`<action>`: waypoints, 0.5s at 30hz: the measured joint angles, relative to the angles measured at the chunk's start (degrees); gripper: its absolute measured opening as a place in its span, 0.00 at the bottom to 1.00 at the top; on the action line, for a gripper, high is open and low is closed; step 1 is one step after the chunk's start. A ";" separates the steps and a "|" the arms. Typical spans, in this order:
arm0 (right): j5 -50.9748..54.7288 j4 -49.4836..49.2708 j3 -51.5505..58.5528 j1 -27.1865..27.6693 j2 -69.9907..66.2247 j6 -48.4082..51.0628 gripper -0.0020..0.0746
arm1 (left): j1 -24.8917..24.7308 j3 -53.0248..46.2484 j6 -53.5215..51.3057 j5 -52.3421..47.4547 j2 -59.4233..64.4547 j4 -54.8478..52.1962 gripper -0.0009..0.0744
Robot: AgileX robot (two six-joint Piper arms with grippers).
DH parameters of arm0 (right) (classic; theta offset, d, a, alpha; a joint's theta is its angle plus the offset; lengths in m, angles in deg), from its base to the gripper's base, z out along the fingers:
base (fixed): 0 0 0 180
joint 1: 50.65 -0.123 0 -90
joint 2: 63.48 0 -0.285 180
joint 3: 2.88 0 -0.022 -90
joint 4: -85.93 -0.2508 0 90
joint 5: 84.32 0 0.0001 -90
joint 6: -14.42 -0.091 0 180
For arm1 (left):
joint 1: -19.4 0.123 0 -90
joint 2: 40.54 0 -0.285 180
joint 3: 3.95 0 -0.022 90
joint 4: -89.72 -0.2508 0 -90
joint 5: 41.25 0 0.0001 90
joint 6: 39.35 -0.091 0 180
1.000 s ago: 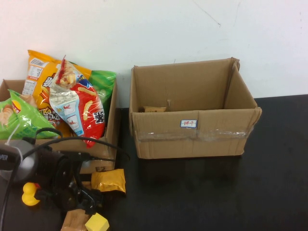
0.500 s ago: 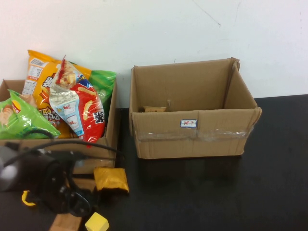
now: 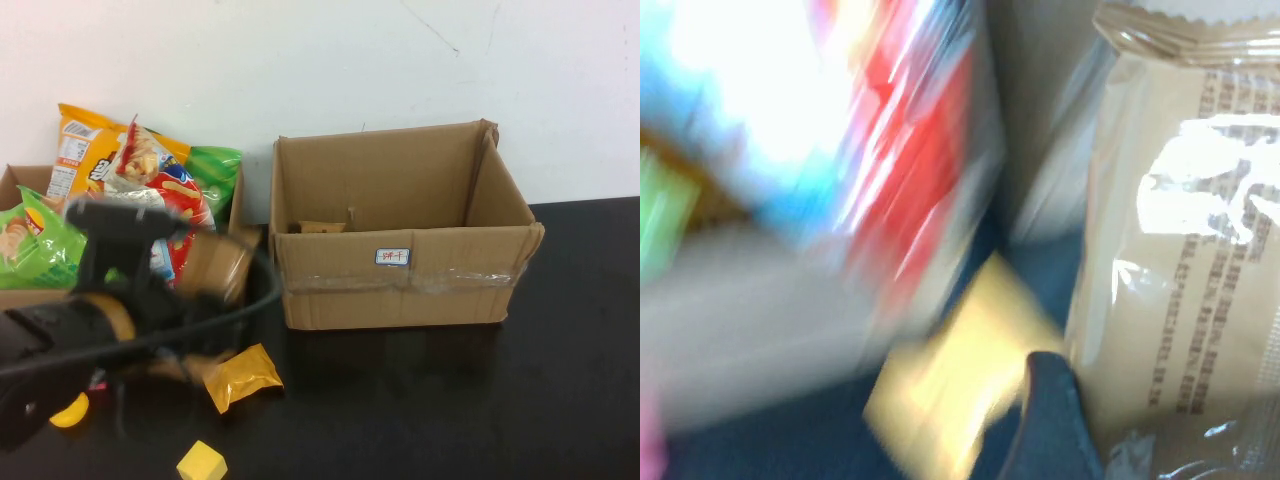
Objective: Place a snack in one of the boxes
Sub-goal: Place the biscuit in the biscuit box
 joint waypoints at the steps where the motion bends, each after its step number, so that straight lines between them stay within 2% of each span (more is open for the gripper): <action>1: 0.00 0.00 0.00 0.00 0.00 0.00 0.02 | -0.61 0.00 0.00 5.31 -0.40 -0.53 0.59; 3: 0.00 0.00 0.00 0.00 0.00 0.00 0.02 | -1.50 0.00 0.00 16.99 0.27 -1.21 0.59; 6: 0.00 0.00 0.00 0.00 0.00 0.00 0.02 | -1.64 2.34 0.00 29.37 4.54 -1.81 0.59; 9: 0.00 -0.02 0.00 0.00 0.00 0.00 0.02 | -1.64 7.87 0.00 33.50 11.38 -1.93 0.59; 15: 0.00 -0.02 0.00 0.00 0.00 0.00 0.02 | -1.64 23.29 -1.93 33.79 27.38 -2.89 0.59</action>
